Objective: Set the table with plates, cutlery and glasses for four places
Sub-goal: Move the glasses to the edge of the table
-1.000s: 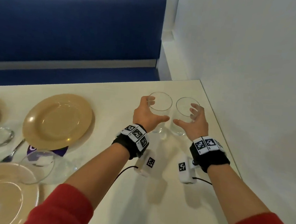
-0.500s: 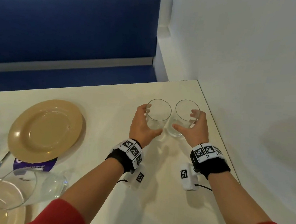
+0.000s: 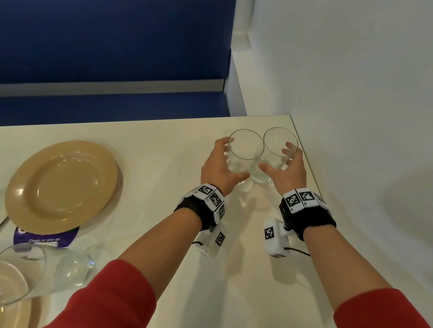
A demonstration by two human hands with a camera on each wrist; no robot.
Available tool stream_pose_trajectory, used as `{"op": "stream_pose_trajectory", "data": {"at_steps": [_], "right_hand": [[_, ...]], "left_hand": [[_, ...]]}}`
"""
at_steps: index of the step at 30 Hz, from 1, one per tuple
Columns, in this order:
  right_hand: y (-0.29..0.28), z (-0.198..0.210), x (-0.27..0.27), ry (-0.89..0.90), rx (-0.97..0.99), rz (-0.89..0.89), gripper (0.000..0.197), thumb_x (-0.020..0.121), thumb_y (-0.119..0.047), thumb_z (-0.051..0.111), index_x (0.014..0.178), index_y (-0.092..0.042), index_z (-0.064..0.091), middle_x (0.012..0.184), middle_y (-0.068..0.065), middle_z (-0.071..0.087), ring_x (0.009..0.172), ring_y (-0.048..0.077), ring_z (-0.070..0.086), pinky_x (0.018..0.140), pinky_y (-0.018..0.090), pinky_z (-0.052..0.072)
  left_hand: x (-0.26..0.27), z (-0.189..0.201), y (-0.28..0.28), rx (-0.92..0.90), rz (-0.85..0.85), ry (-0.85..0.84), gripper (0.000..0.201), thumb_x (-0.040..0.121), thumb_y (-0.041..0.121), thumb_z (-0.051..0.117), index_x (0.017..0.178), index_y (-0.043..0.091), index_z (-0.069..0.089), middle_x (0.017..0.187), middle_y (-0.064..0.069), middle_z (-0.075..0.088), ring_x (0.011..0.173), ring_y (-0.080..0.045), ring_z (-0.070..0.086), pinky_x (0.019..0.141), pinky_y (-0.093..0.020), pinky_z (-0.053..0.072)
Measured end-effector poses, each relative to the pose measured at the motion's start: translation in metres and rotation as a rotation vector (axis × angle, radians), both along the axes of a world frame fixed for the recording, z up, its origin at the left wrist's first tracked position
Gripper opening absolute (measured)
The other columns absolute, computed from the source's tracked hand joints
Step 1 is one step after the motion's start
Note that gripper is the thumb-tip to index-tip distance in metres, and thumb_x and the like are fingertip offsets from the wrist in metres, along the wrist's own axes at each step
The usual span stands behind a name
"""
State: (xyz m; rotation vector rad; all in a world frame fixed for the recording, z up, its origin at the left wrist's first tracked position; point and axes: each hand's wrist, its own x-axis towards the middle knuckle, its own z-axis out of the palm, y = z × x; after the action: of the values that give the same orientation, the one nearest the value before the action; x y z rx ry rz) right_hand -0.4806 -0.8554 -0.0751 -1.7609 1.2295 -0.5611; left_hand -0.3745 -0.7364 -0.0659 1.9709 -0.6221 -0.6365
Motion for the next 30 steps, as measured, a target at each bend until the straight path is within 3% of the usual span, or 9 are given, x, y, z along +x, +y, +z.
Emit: {"op": "stream_pose_trajectory", "data": {"at_steps": [5,8,12,16,19,22,25,28,30], "right_hand": [[0.015,0.010,-0.008,0.015,-0.045,-0.095,0.097,0.066,-0.017,0.083,0.144,-0.010,0.027,0.146,0.007,0.035,0.135,0.022,0.036,0.112,0.036,0.033],[0.058,0.027,-0.015,-0.034,-0.257,-0.189,0.078,0.064,-0.020,0.083,0.129,-0.007,0.041,0.128,0.010,0.045,0.118,0.027,0.045,0.093,0.029,0.040],[0.151,0.042,0.004,-0.065,-0.263,0.156,0.066,0.064,-0.019,0.082,0.118,-0.010,0.046,0.112,0.001,0.043,0.102,0.023,0.048,0.086,0.034,0.046],[0.241,0.048,0.048,-0.030,-0.092,0.687,0.082,0.064,-0.028,0.084,0.131,-0.020,0.038,0.121,-0.008,0.036,0.109,0.010,0.042,0.091,0.020,0.036],[0.298,0.037,0.065,-0.035,-0.017,0.841,0.093,0.059,-0.029,0.087,0.135,-0.020,0.035,0.124,-0.009,0.037,0.115,0.009,0.041,0.094,0.019,0.035],[0.344,0.022,0.077,-0.039,0.057,0.760,0.103,0.053,-0.024,0.091,0.138,-0.018,0.031,0.129,-0.007,0.037,0.117,0.010,0.042,0.096,0.020,0.036],[0.370,0.008,0.084,-0.068,0.110,0.642,0.106,0.050,-0.018,0.092,0.137,-0.017,0.031,0.134,-0.005,0.039,0.119,0.010,0.042,0.099,0.024,0.035],[0.393,-0.001,0.089,-0.126,0.134,0.508,0.095,0.054,-0.008,0.090,0.131,-0.018,0.036,0.126,-0.002,0.047,0.116,0.014,0.047,0.098,0.027,0.038],[0.402,-0.004,0.091,-0.131,0.124,0.440,0.088,0.056,-0.007,0.088,0.129,-0.017,0.041,0.120,-0.003,0.051,0.111,0.014,0.050,0.096,0.028,0.040]], "left_hand": [[-0.002,0.014,0.019,-0.002,0.007,0.024,0.100,0.066,0.017,0.084,0.146,0.024,0.024,0.149,0.002,0.036,0.134,-0.018,0.040,0.109,-0.037,0.038],[0.004,0.040,0.054,-0.071,0.077,-0.040,0.080,0.075,0.013,0.076,0.142,0.021,0.033,0.143,0.002,0.041,0.128,-0.015,0.044,0.107,-0.032,0.040],[0.031,0.097,0.121,-0.120,0.153,-0.232,0.058,0.080,0.015,0.070,0.132,0.022,0.046,0.131,0.005,0.049,0.119,-0.010,0.047,0.100,-0.023,0.040],[0.073,0.147,0.213,-0.111,0.244,-0.407,0.051,0.082,0.016,0.067,0.129,0.023,0.049,0.130,0.008,0.050,0.119,-0.006,0.045,0.100,-0.018,0.034],[0.110,0.161,0.302,-0.069,0.352,-0.465,0.053,0.082,0.015,0.067,0.130,0.025,0.047,0.131,0.011,0.048,0.116,-0.001,0.042,0.099,-0.017,0.035],[0.145,0.149,0.387,-0.045,0.497,-0.450,0.070,0.076,0.019,0.074,0.137,0.021,0.039,0.137,0.007,0.043,0.123,-0.005,0.039,0.101,-0.018,0.032],[0.168,0.115,0.435,0.017,0.612,-0.418,0.099,0.068,0.024,0.083,0.146,0.018,0.024,0.149,0.001,0.031,0.138,-0.013,0.030,0.108,-0.020,0.024],[0.192,0.069,0.459,0.001,0.616,-0.244,0.117,0.063,0.021,0.087,0.150,0.019,0.010,0.156,-0.001,0.018,0.144,-0.016,0.019,0.112,-0.023,0.017],[0.206,0.040,0.461,-0.044,0.563,-0.133,0.121,0.062,0.018,0.087,0.150,0.023,0.005,0.157,-0.002,0.015,0.145,-0.018,0.017,0.118,-0.032,0.019]]}}
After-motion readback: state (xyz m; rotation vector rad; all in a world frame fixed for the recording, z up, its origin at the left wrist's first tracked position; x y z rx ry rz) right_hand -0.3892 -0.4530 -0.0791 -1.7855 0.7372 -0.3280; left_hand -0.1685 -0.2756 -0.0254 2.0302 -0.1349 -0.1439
